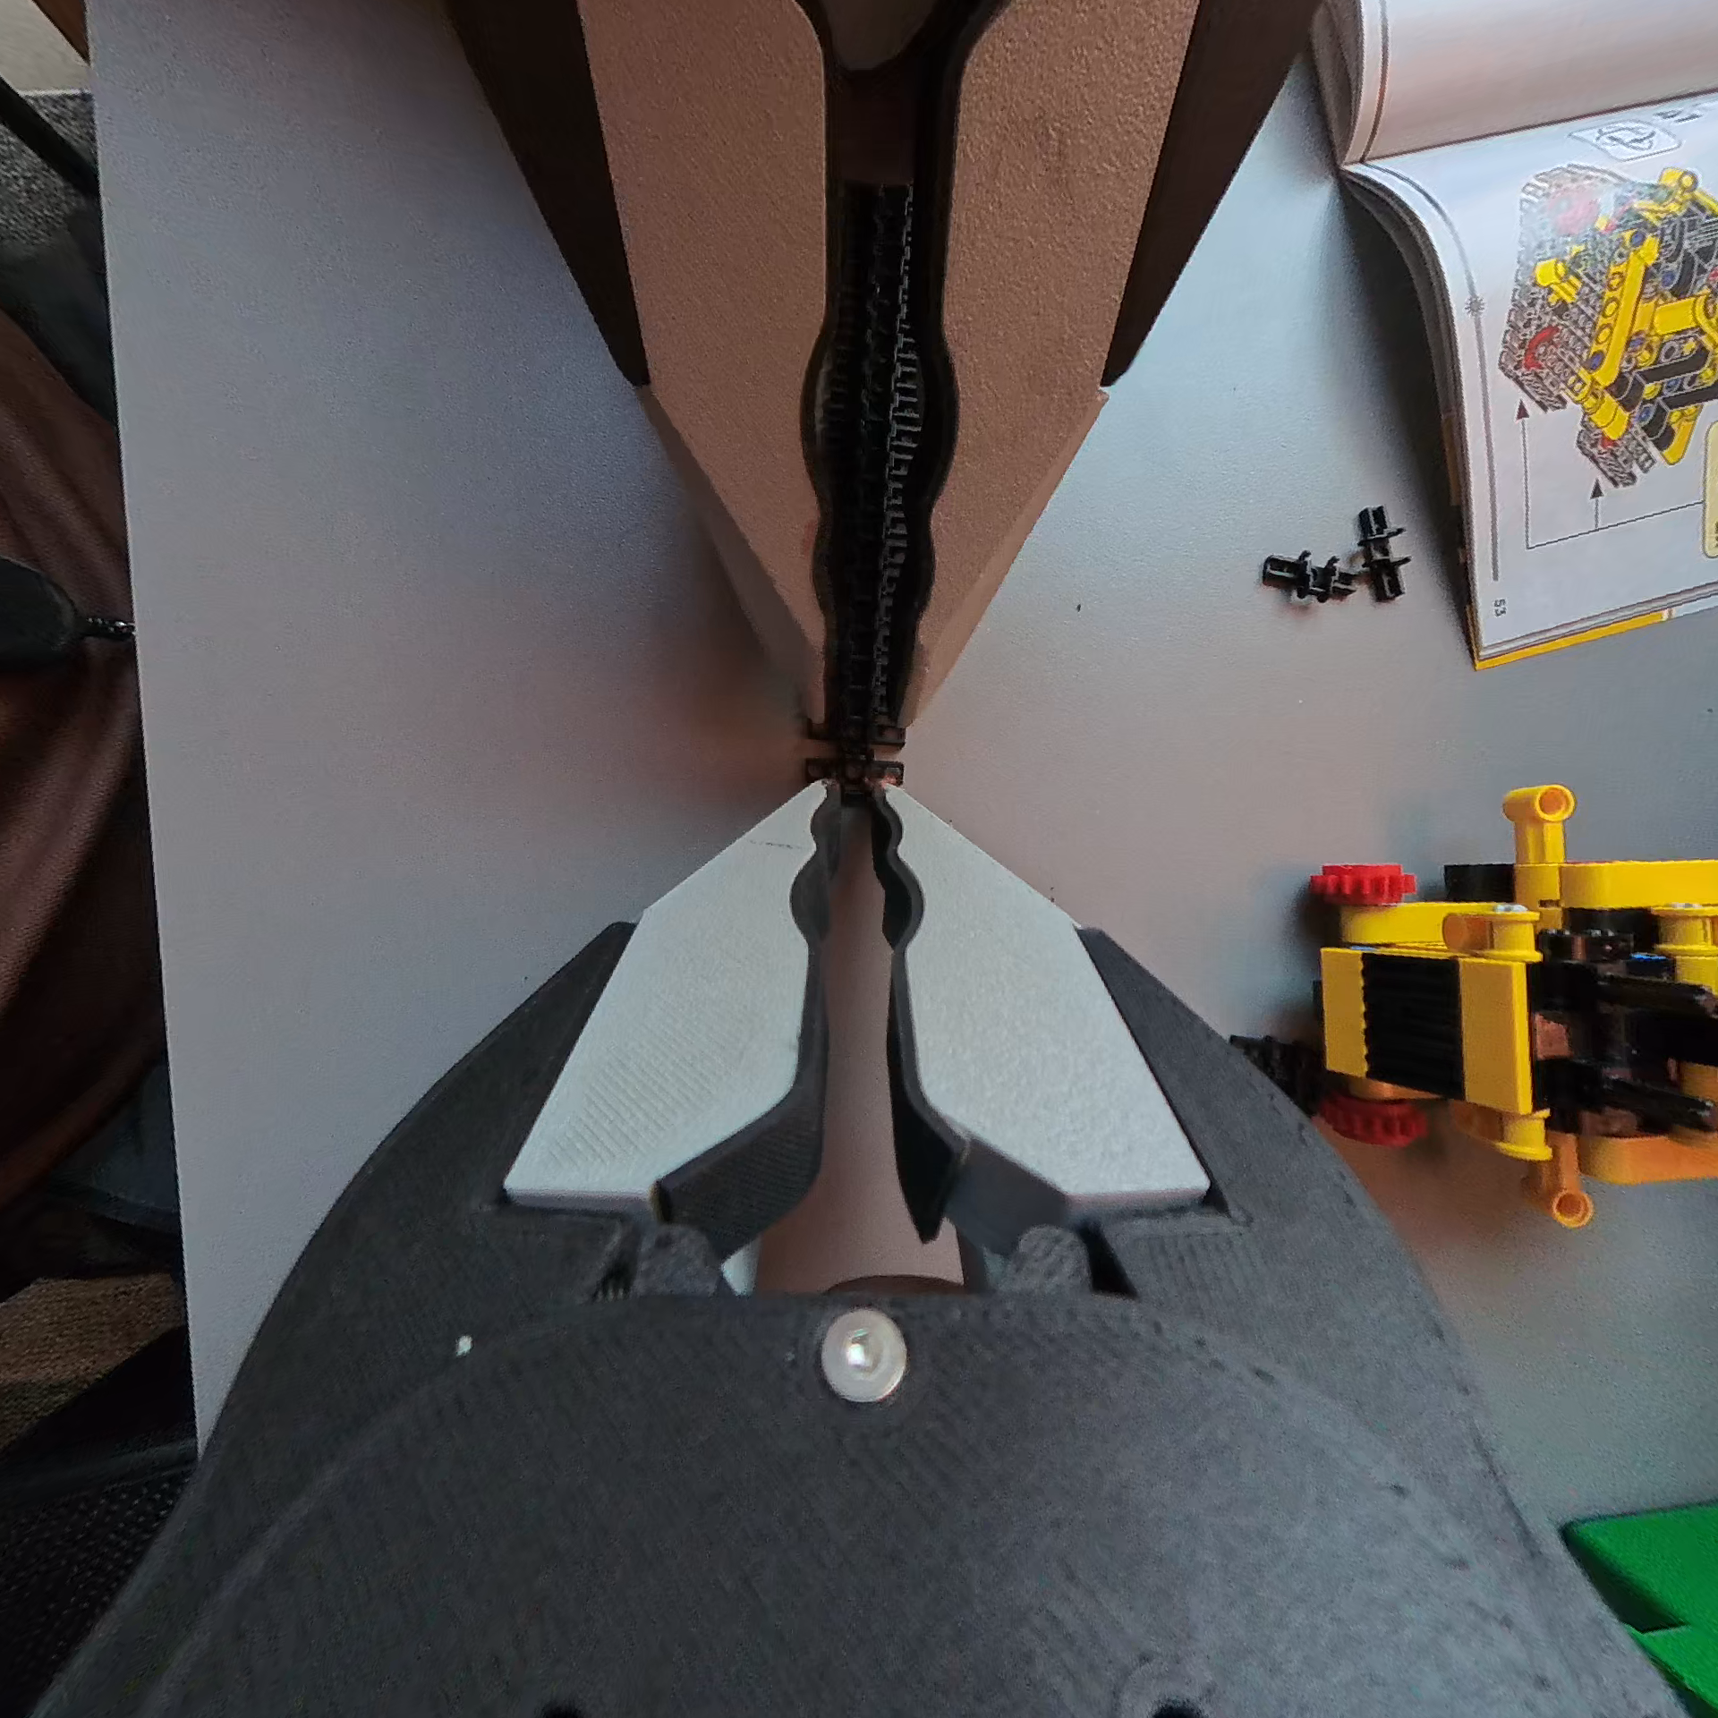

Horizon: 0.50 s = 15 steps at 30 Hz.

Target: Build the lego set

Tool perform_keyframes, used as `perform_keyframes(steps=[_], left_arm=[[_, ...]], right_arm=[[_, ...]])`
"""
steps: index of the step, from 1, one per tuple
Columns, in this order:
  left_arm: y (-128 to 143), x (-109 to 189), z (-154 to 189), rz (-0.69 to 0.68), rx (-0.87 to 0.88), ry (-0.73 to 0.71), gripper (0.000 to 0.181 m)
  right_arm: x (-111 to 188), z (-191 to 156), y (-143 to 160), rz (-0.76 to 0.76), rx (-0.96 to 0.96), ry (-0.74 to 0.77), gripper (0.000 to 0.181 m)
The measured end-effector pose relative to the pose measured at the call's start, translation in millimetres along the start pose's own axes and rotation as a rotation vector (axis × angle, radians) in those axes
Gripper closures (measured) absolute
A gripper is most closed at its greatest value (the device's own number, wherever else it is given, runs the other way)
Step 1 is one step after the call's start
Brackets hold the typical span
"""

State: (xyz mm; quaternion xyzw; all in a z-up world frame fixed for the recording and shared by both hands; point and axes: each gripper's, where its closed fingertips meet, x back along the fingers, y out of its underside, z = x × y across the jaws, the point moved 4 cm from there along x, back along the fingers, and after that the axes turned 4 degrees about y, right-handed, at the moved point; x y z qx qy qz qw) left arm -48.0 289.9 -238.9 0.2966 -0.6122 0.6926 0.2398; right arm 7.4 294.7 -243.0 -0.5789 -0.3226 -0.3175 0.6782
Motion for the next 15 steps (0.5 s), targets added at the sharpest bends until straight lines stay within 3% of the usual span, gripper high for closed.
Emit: perform_keyframes(steps=[15], left_arm=[[3.9,-3.2,-3.2,-0.006,0.004,0.008,0.176]], right_arm=[[0.2,-0.6,0.1,-0.005,0.003,-0.002,0.178]])
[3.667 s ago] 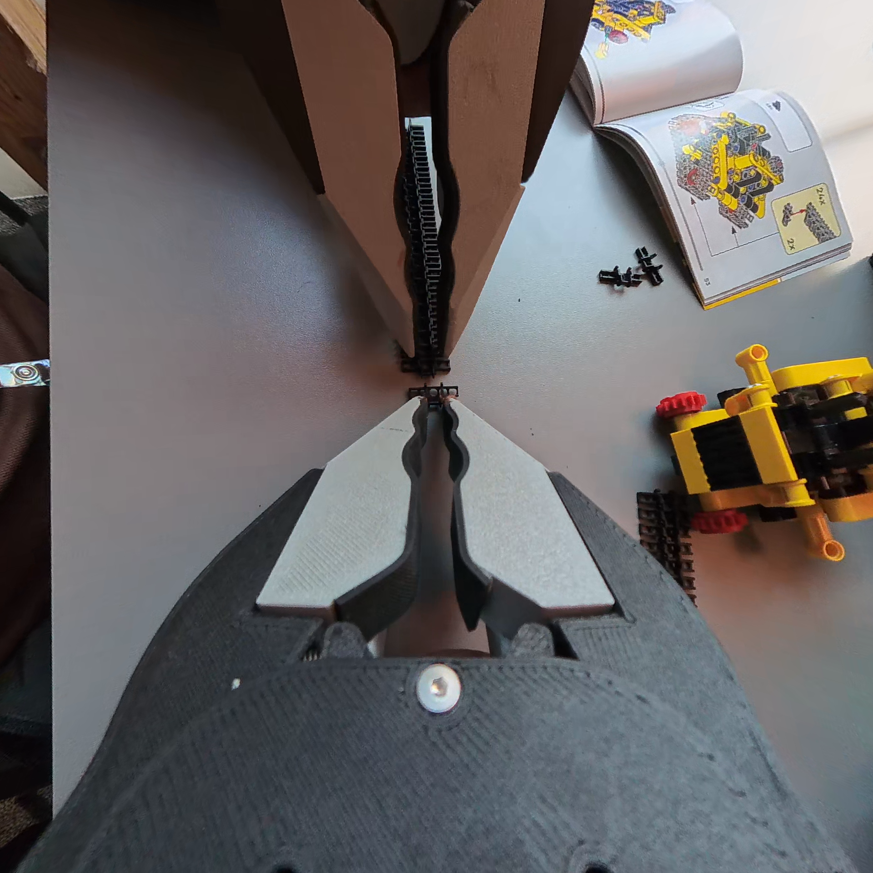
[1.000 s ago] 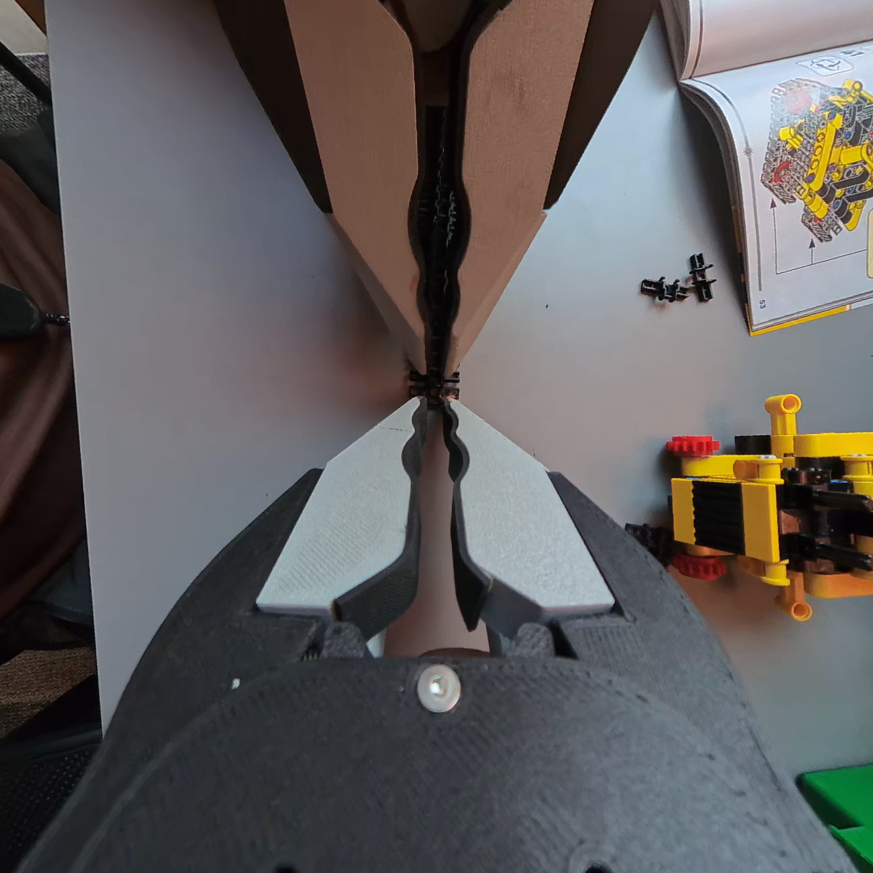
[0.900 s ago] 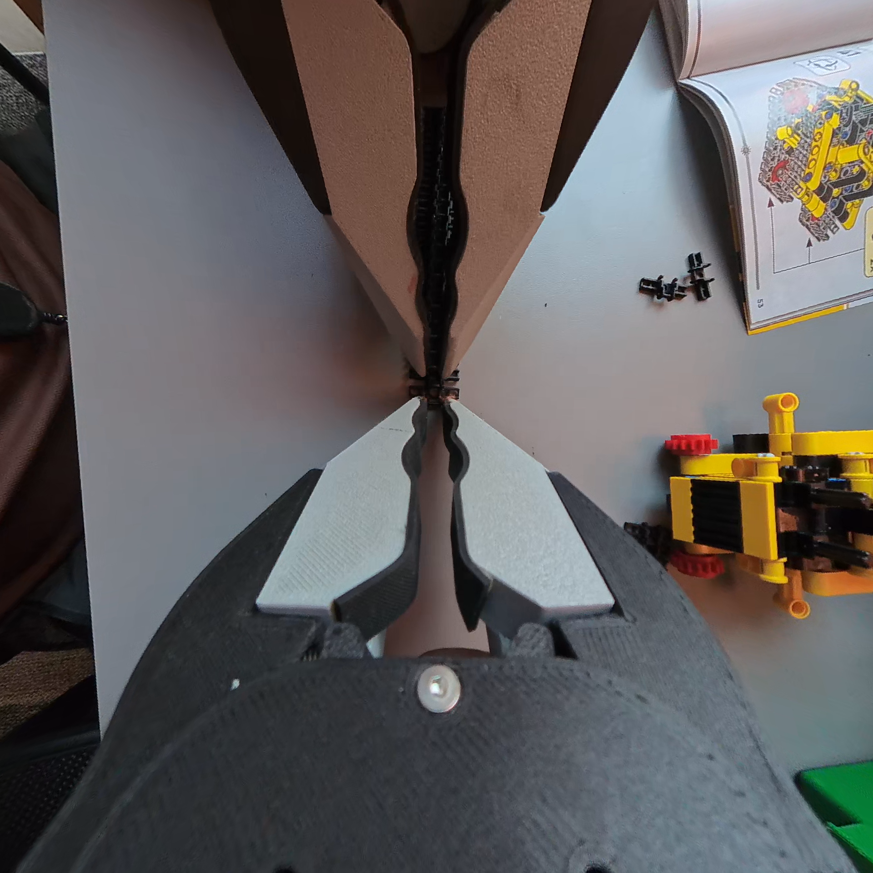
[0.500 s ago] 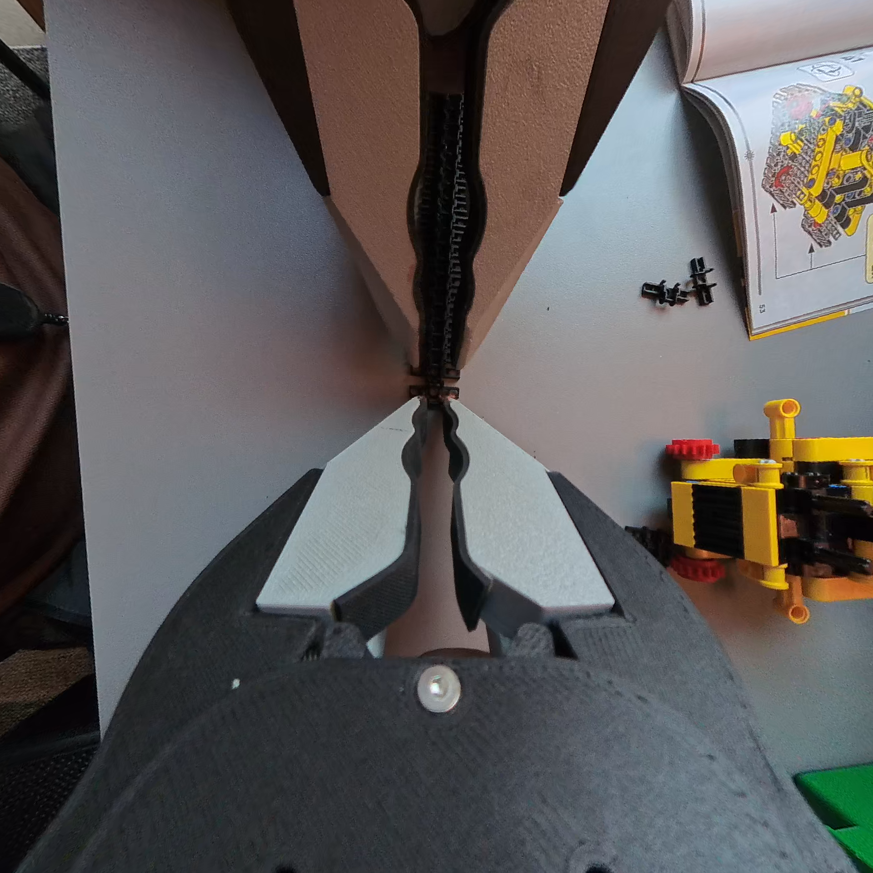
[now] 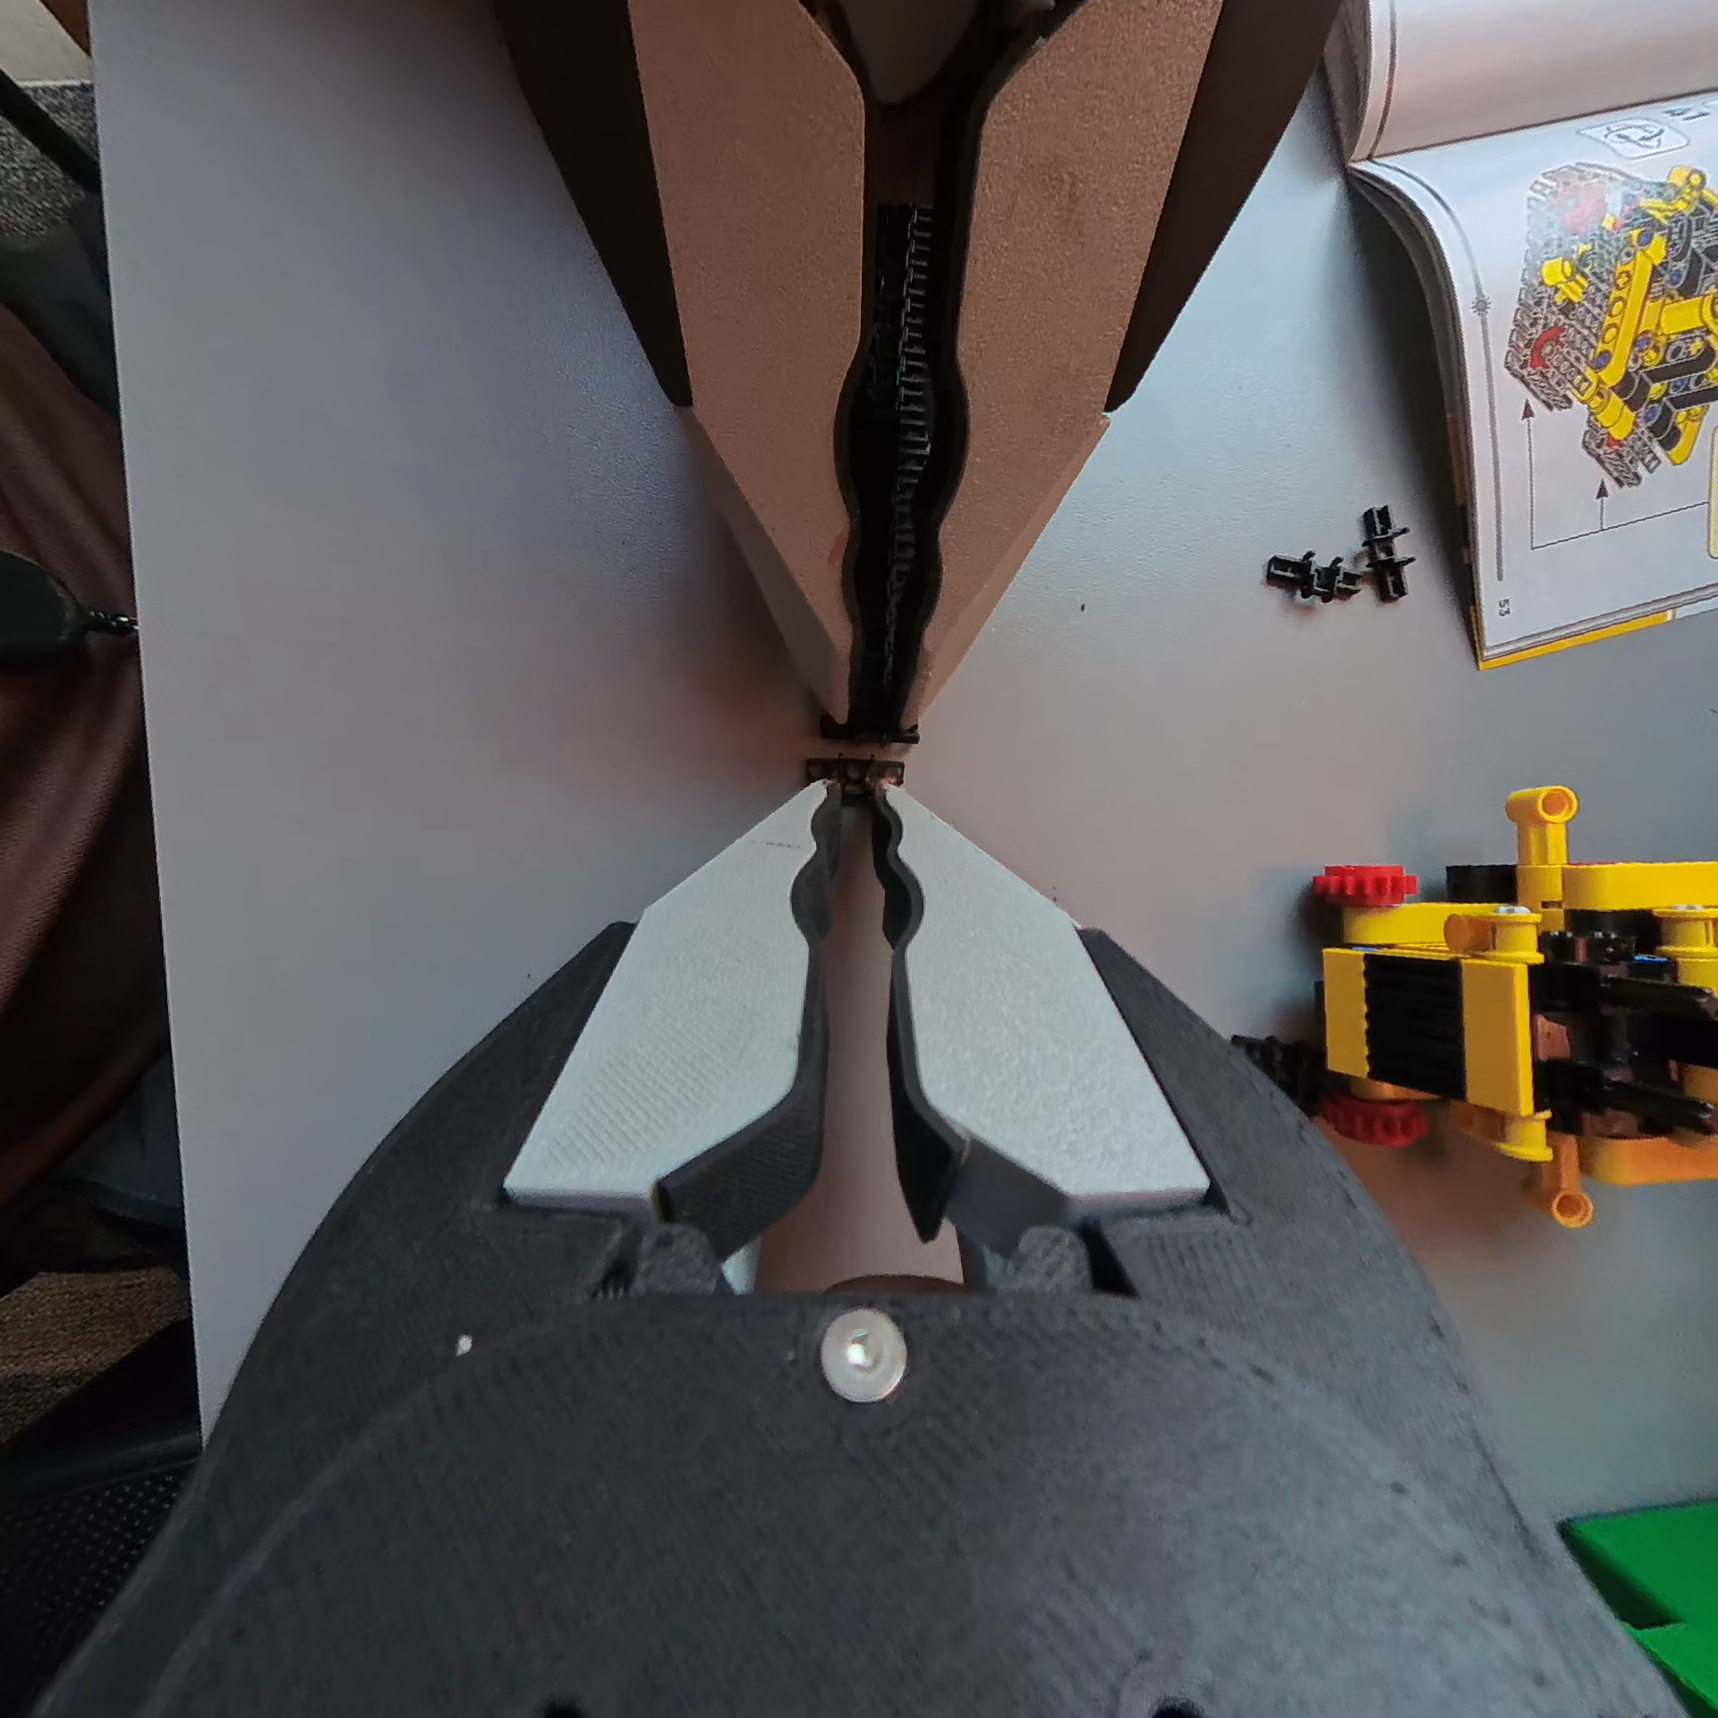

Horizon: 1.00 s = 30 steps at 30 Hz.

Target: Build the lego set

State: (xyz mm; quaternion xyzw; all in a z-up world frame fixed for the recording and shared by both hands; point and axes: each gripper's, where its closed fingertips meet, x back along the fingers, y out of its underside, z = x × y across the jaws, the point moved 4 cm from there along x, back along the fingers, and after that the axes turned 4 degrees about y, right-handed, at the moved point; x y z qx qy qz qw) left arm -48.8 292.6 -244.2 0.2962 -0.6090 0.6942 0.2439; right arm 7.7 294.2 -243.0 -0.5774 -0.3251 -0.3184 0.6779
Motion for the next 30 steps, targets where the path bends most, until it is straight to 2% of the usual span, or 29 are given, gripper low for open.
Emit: perform_keyframes(steps=[6,12,18,30], left_arm=[[-3.7,-0.2,1.7,0.007,-0.006,-0.014,0.173],[-4.0,0.0,3.1,0.014,-0.007,-0.005,0.18],[-2.3,-1.4,1.8,0.004,0.001,-0.011,0.172],[-1.4,0.5,0.0,0.008,0.002,-0.013,0.177]], right_arm=[[0.3,0.2,0.2,-0.017,0.011,0.014,0.178],[0.3,0.3,-0.8,-0.011,0.01,0.011,0.178],[1.2,0.7,-0.9,-0.008,0.007,0.01,0.178],[-0.2,1.1,-1.0,-0.016,-0.009,0.011,0.178]])
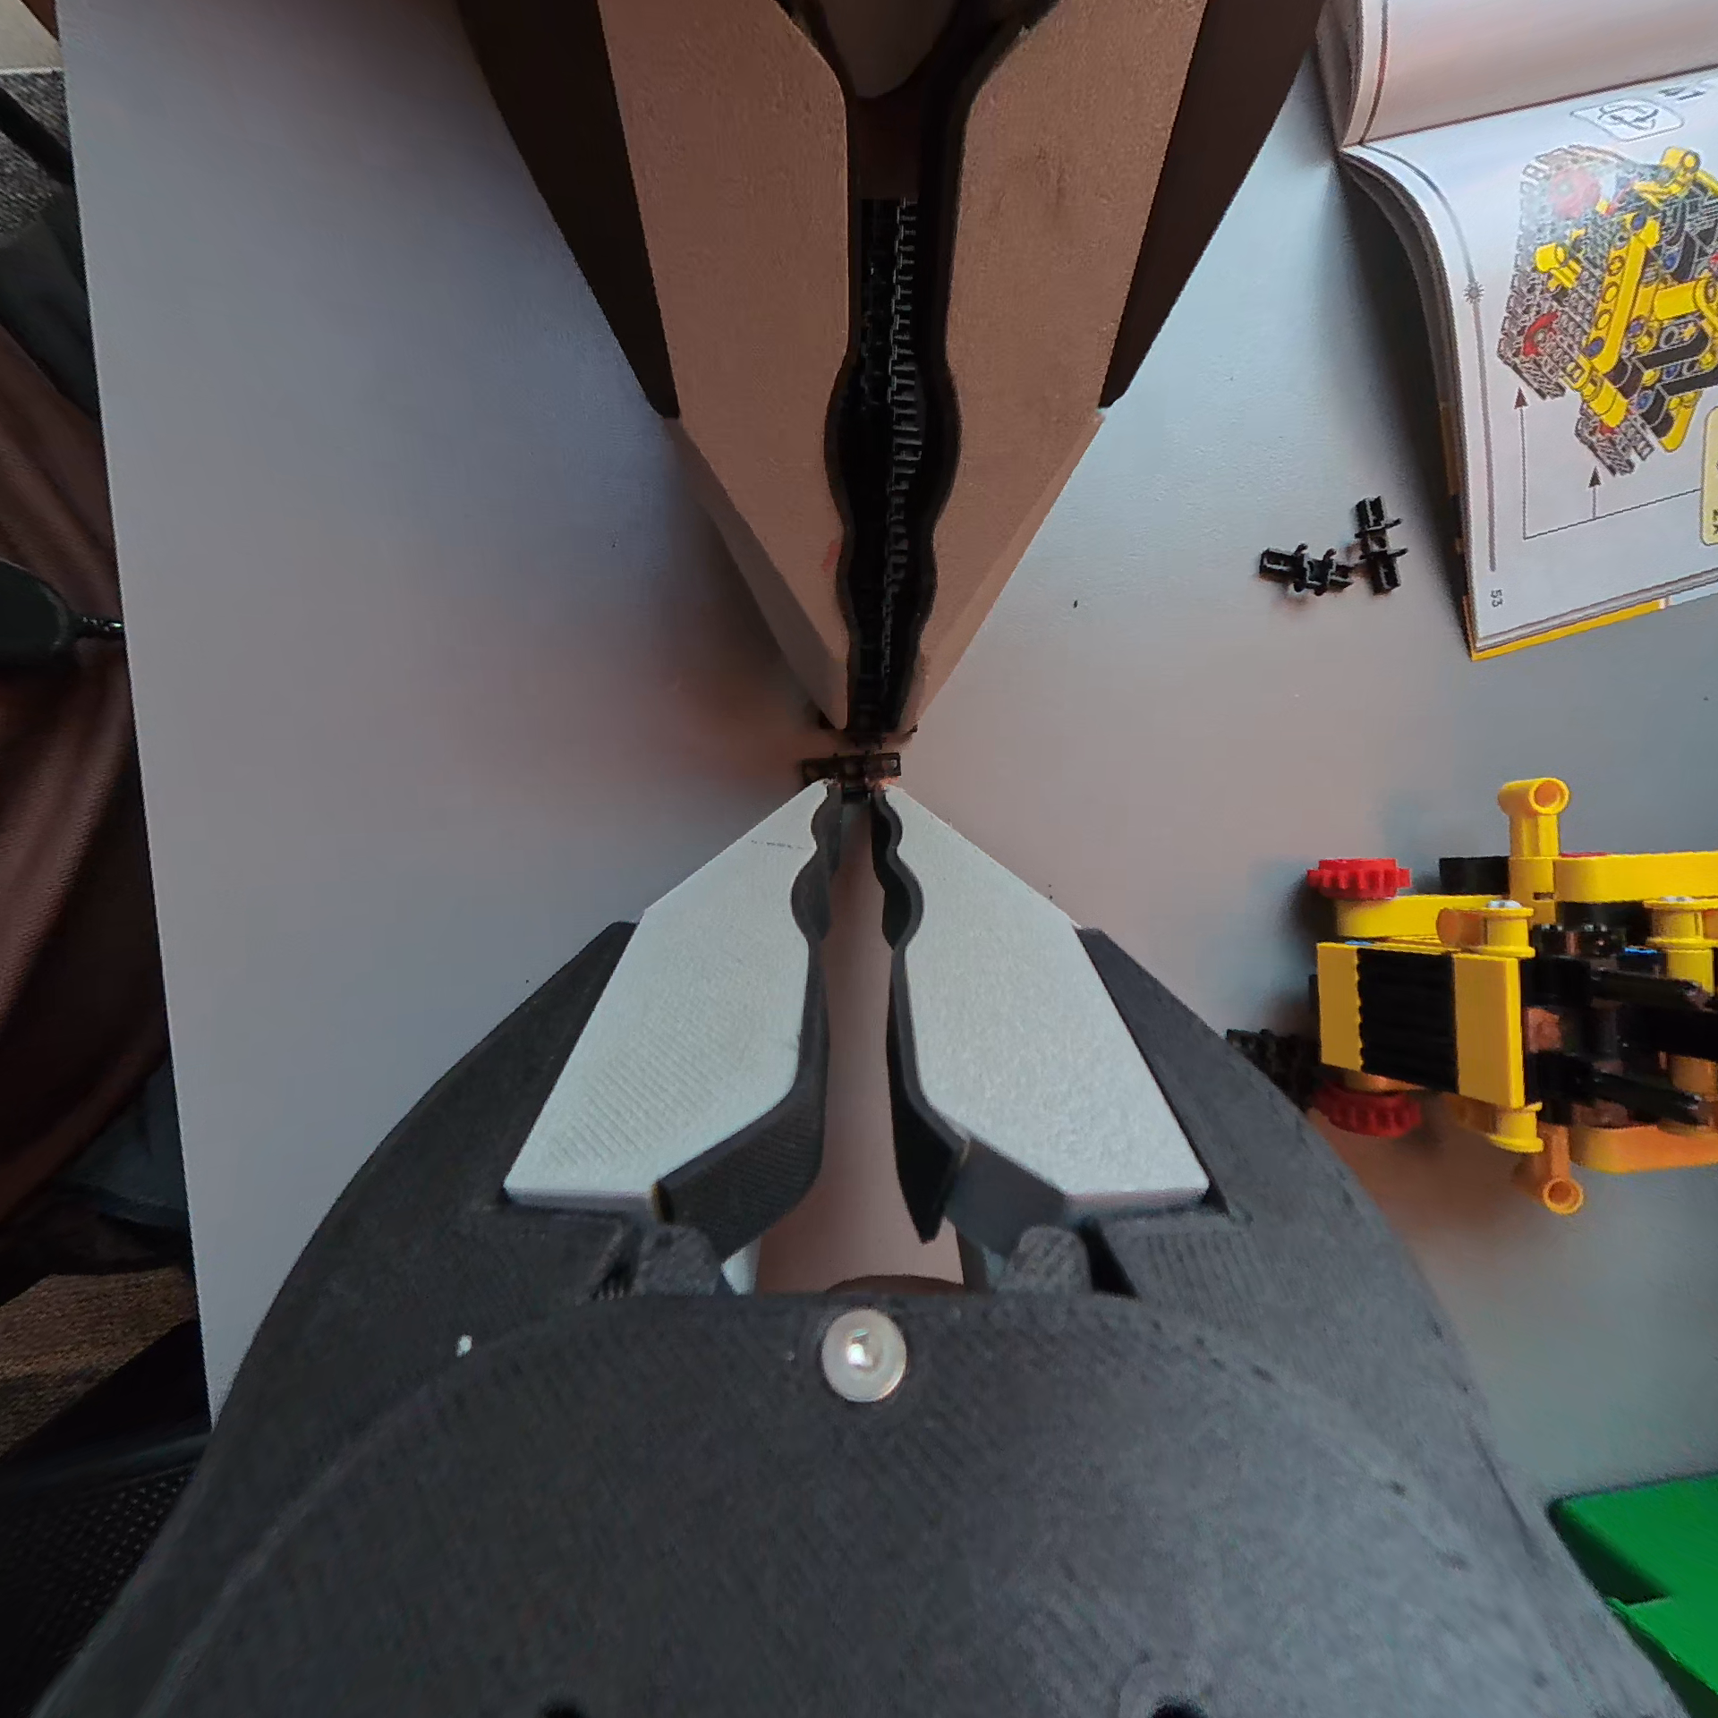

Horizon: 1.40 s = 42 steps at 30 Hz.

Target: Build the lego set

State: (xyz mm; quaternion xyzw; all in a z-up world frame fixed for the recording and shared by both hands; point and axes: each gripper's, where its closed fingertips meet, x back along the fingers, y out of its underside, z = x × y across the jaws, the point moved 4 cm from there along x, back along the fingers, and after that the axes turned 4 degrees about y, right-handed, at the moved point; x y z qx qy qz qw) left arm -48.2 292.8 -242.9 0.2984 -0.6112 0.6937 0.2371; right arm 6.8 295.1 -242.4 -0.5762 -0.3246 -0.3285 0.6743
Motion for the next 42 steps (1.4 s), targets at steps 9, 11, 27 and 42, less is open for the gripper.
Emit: perform_keyframes(steps=[9,11,27,42], left_arm=[[-2,2,3,0.011,-0.005,-0.003,0.177],[-2,2,2,0.006,-0.006,-0.005,0.177],[-1,2,2,0.001,-0.001,-0.007,0.177],[-1,1,4,-0.004,-0.009,0.005,0.177]], right_arm=[[1,2,-3,-0.001,-0.019,0.016,0.178],[0,1,-4,-0.001,-0.018,0.013,0.178],[7,3,-1,0.024,-0.053,-0.006,0.175],[0,1,1,0.024,-0.052,-0.016,0.179]])
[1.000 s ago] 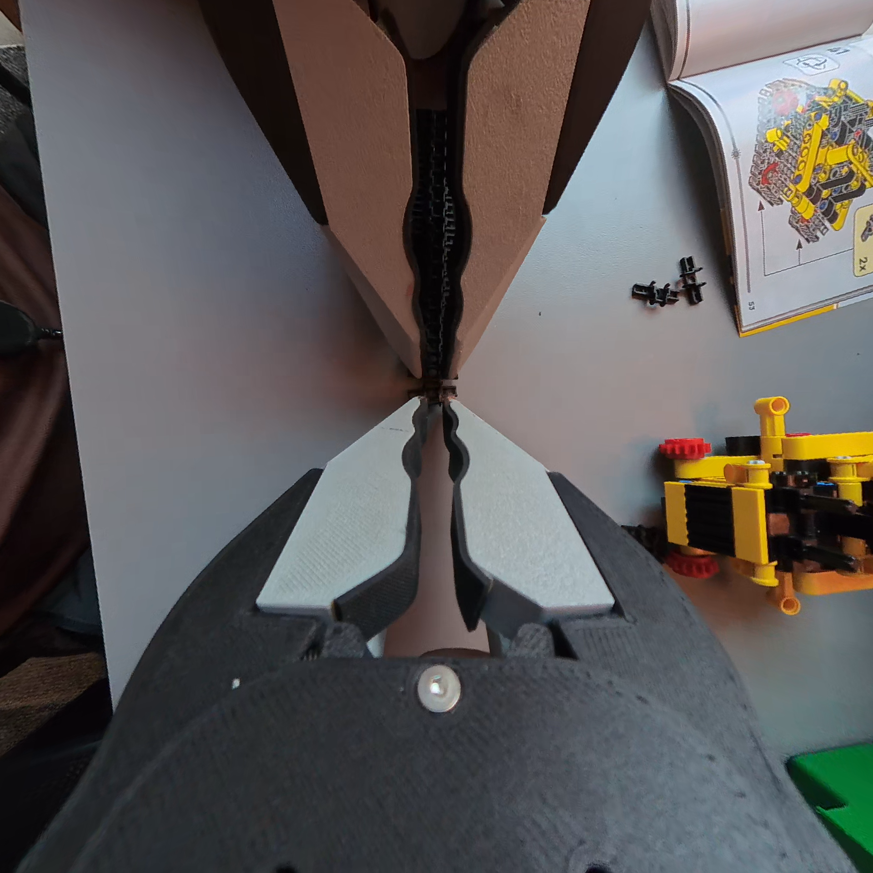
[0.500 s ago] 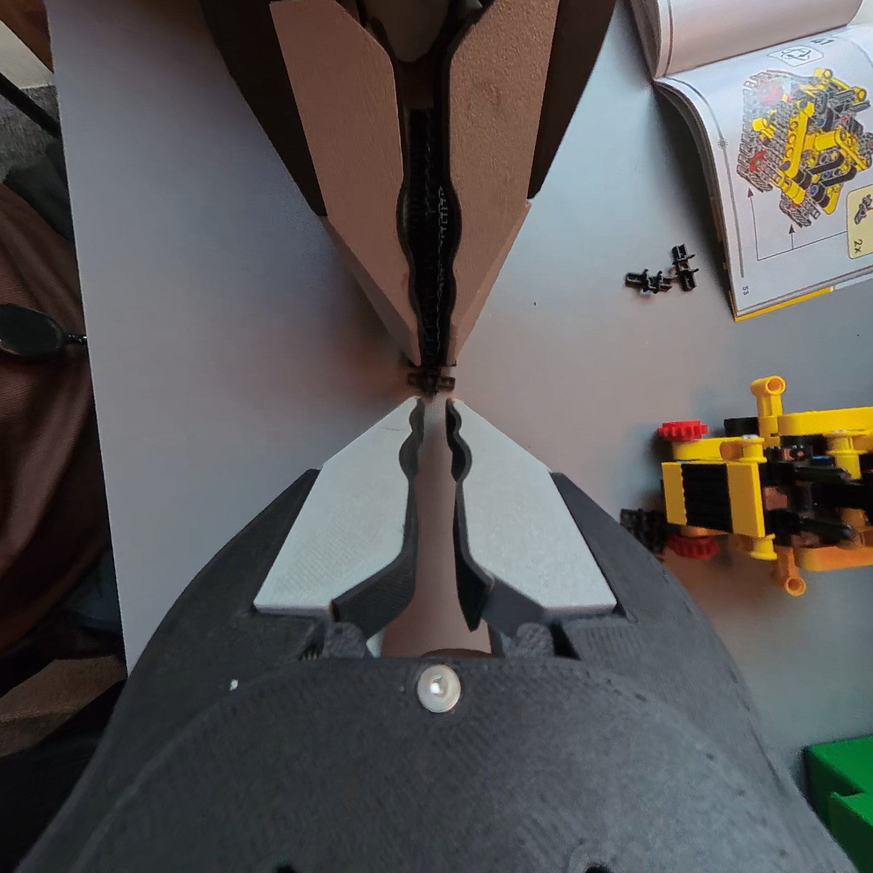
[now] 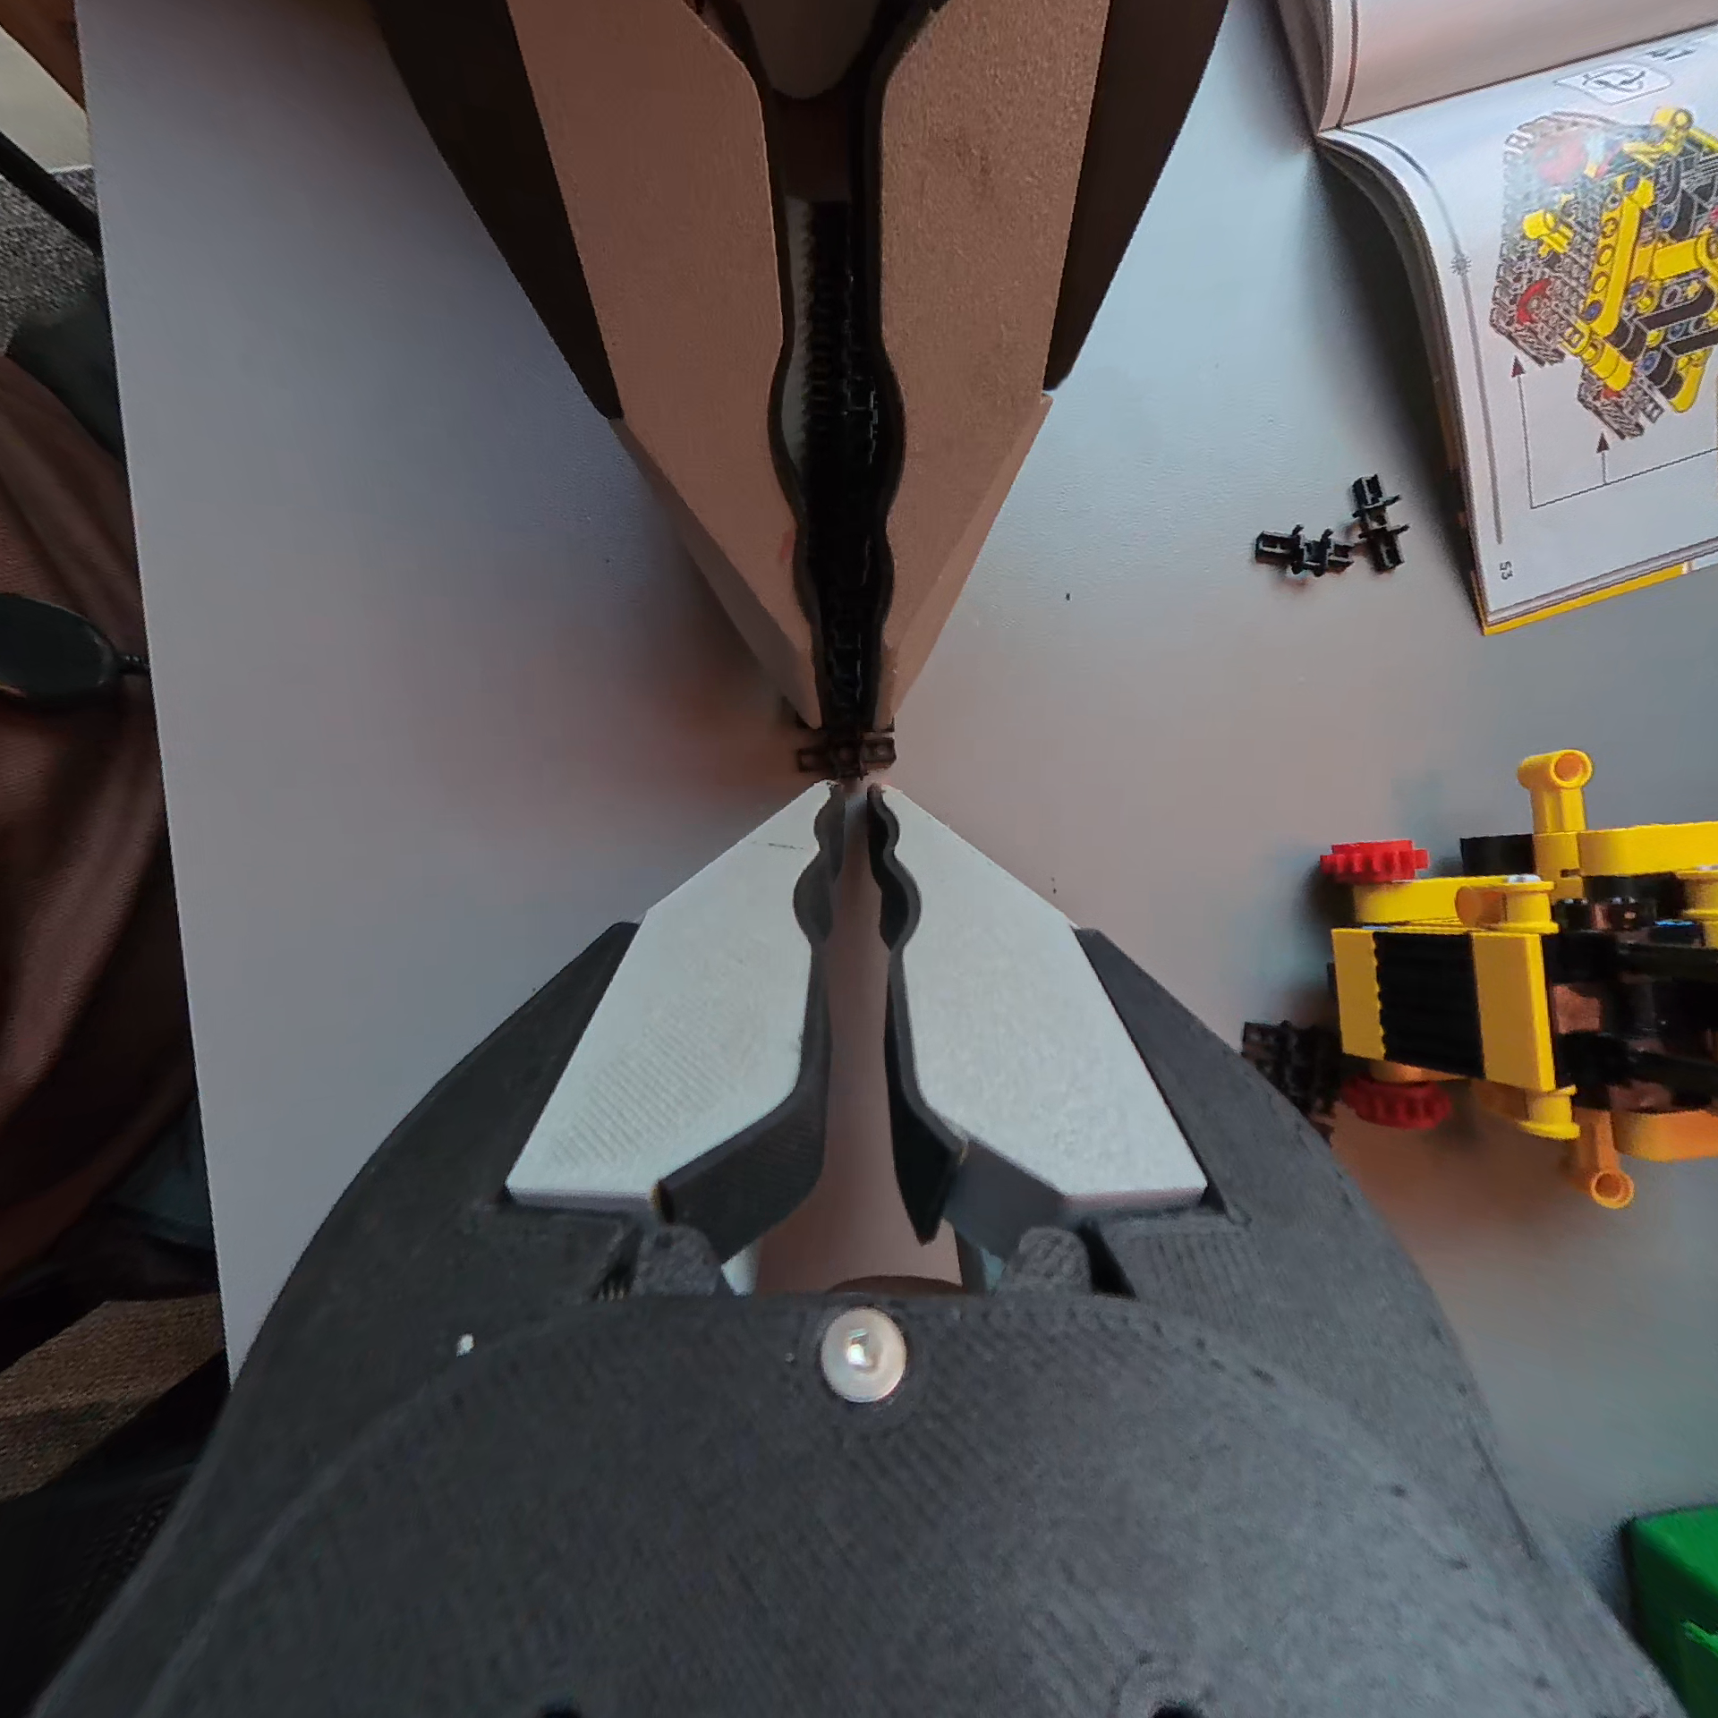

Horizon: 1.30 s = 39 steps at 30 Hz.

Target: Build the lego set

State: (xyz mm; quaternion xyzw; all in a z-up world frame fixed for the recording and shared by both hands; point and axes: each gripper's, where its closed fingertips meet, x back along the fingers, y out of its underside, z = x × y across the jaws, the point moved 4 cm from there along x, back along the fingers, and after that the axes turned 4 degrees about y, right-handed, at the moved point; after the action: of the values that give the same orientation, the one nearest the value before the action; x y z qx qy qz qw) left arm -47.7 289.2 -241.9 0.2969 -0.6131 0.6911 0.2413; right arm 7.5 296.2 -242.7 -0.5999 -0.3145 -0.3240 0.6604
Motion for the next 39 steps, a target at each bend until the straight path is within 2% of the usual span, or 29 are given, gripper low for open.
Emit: perform_keyframes(steps=[14,20,26,39], left_arm=[[0.7,-0.7,0.1,-0.005,0.008,0.002,0.177],[0.5,1.4,-0.7,0.002,0.016,0.006,0.17],[-3.2,7.0,-2.6,0.038,0.023,0.003,0.181],[-3.9,2.1,-0.9,0.034,0.012,0.004,0.181]], right_arm=[[1.1,-0.4,-0.8,0.006,0.009,0.001,0.179],[4.4,1.9,-0.1,0.014,0.004,0.007,0.18],[6.5,1.2,-6.3,0.064,-0.002,0.001,0.181],[4.1,4.4,-3.4,0.076,-0.024,-0.004,0.181]])
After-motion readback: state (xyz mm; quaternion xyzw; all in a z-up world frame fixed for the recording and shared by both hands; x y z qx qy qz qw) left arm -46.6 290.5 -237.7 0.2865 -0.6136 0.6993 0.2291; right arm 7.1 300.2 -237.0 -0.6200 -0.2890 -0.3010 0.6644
